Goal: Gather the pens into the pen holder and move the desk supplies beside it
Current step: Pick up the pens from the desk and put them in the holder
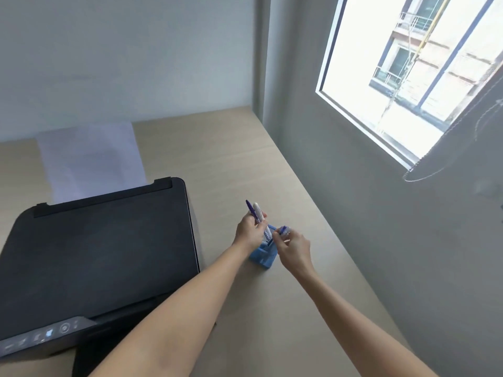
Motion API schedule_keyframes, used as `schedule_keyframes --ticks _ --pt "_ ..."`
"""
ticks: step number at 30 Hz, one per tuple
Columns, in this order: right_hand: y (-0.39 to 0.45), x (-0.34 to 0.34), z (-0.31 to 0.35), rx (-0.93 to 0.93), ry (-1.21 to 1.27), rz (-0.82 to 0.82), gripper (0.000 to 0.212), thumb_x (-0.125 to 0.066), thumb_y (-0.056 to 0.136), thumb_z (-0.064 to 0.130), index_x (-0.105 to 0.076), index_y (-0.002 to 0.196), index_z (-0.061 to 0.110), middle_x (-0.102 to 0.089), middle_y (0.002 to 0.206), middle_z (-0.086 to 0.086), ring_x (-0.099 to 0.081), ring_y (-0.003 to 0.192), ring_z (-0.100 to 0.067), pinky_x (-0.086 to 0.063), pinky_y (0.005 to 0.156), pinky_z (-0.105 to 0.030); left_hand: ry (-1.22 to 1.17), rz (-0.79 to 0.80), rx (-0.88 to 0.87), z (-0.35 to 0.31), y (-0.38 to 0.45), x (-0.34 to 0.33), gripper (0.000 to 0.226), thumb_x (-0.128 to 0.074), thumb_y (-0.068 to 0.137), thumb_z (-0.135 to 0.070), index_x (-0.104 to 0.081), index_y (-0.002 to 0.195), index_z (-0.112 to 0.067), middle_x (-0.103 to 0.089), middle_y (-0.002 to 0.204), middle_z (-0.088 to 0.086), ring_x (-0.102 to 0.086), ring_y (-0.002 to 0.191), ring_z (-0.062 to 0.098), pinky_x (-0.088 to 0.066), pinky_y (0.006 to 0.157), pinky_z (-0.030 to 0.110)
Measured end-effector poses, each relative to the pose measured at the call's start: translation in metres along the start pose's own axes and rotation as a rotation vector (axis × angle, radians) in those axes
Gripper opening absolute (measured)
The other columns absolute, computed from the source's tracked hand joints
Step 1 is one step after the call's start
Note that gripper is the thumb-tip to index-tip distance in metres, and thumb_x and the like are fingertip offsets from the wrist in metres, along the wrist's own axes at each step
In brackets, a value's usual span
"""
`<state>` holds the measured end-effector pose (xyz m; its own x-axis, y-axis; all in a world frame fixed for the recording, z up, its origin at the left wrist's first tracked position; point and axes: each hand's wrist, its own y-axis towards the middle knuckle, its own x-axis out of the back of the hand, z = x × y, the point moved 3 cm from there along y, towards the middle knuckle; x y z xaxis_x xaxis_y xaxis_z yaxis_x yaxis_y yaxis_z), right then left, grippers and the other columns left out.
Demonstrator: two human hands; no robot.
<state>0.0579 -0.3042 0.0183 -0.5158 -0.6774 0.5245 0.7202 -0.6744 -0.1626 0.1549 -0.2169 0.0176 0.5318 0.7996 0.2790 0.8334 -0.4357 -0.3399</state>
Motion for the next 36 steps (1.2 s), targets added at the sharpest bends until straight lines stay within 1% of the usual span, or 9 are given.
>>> schedule_keyframes --ticks 3,6,11,16,20,24,26,32,36 --pt "0.004 -0.006 -0.01 0.033 -0.043 0.022 0.023 -0.058 0.089 0.025 -0.063 0.075 0.008 -0.061 0.076 -0.012 -0.053 0.069 -0.024 -0.035 0.064 -0.029 0.113 0.025 0.025 0.014 0.011 -0.004 0.019 -0.055 0.093 -0.021 -0.065 0.106 -0.011 -0.067 0.097 0.011 -0.062 0.09 0.029 -0.049 0.081 0.034" --pt "0.005 -0.01 -0.023 0.064 0.007 0.003 0.021 -0.055 0.092 0.031 -0.063 0.103 0.016 -0.052 0.098 -0.005 -0.055 0.088 -0.019 -0.042 0.078 -0.027 0.127 0.084 0.044 0.024 0.016 -0.005 0.008 -0.061 0.088 -0.022 -0.059 0.095 -0.021 -0.06 0.091 0.003 -0.055 0.084 0.02 -0.049 0.079 0.035" --pt "0.004 -0.022 -0.027 -0.089 0.228 0.075 0.039 -0.031 0.1 0.04 -0.047 0.122 0.011 -0.055 0.112 -0.001 -0.055 0.1 -0.02 -0.039 0.083 -0.029 -0.157 0.069 0.189 0.026 0.014 -0.004 0.059 -0.06 0.077 -0.061 -0.053 0.114 -0.015 -0.061 0.109 0.012 -0.061 0.105 0.031 -0.051 0.097 0.046" --pt "0.021 -0.035 -0.018 -0.172 0.379 0.148 0.05 -0.02 0.1 0.045 -0.054 0.111 0.01 -0.057 0.094 0.004 -0.055 0.093 -0.017 -0.039 0.081 -0.027 -0.483 0.09 0.324 0.03 0.016 -0.003 0.055 -0.023 0.092 -0.068 -0.056 0.102 -0.025 -0.067 0.095 0.009 -0.066 0.077 0.023 -0.051 0.06 0.025" --pt "0.041 -0.046 -0.011 -0.2 0.468 0.209 0.057 -0.017 0.098 0.053 -0.056 0.119 0.016 -0.062 0.107 0.002 -0.059 0.095 -0.007 -0.045 0.085 -0.025 -0.553 0.033 0.347 0.028 0.024 0.005 0.056 -0.019 0.094 -0.065 -0.052 0.094 -0.019 -0.07 0.077 -0.001 -0.063 0.054 0.014 -0.045 0.042 0.016" --pt "0.067 -0.065 -0.015 -0.212 0.528 0.281 0.091 -0.023 0.073 0.086 -0.049 0.136 0.025 -0.055 0.14 0.0 -0.05 0.129 -0.016 -0.033 0.115 -0.042 -0.674 -0.072 0.359 0.02 0.036 0.013 0.066 -0.024 0.093 -0.066 -0.045 0.12 -0.009 -0.064 0.087 0.002 -0.064 0.072 0.02 -0.047 0.056 0.03" --pt "0.087 -0.079 -0.028 -0.21 0.538 0.314 0.103 -0.024 0.062 0.094 -0.047 0.138 0.028 -0.053 0.142 0.0 -0.048 0.132 -0.017 -0.031 0.116 -0.044 -0.729 -0.086 0.382 0.016 0.042 0.018 0.067 -0.021 0.093 -0.065 -0.05 0.112 -0.008 -0.07 0.074 0.003 -0.068 0.064 0.021 -0.047 0.059 0.033" --pt "0.104 -0.081 0.004 -0.207 0.523 0.386 0.093 -0.015 0.075 0.084 -0.05 0.136 0.023 -0.057 0.138 -0.004 -0.051 0.129 -0.019 -0.031 0.116 -0.041 -0.822 -0.066 0.427 0.008 0.051 0.022 0.077 -0.016 0.09 -0.071 -0.065 0.087 -0.012 -0.074 0.054 0.003 -0.071 0.046 0.017 -0.052 0.038 0.019" --pt "0.109 -0.082 0.014 -0.203 0.477 0.43 0.095 -0.016 0.074 0.083 -0.051 0.137 0.021 -0.055 0.14 -0.003 -0.047 0.132 -0.018 -0.031 0.116 -0.04 -0.856 -0.119 0.441 0.005 0.047 0.025 0.068 -0.02 0.092 -0.068 -0.06 0.084 -0.014 -0.072 0.051 0.001 -0.066 0.065 0.023 -0.048 0.058 0.033"
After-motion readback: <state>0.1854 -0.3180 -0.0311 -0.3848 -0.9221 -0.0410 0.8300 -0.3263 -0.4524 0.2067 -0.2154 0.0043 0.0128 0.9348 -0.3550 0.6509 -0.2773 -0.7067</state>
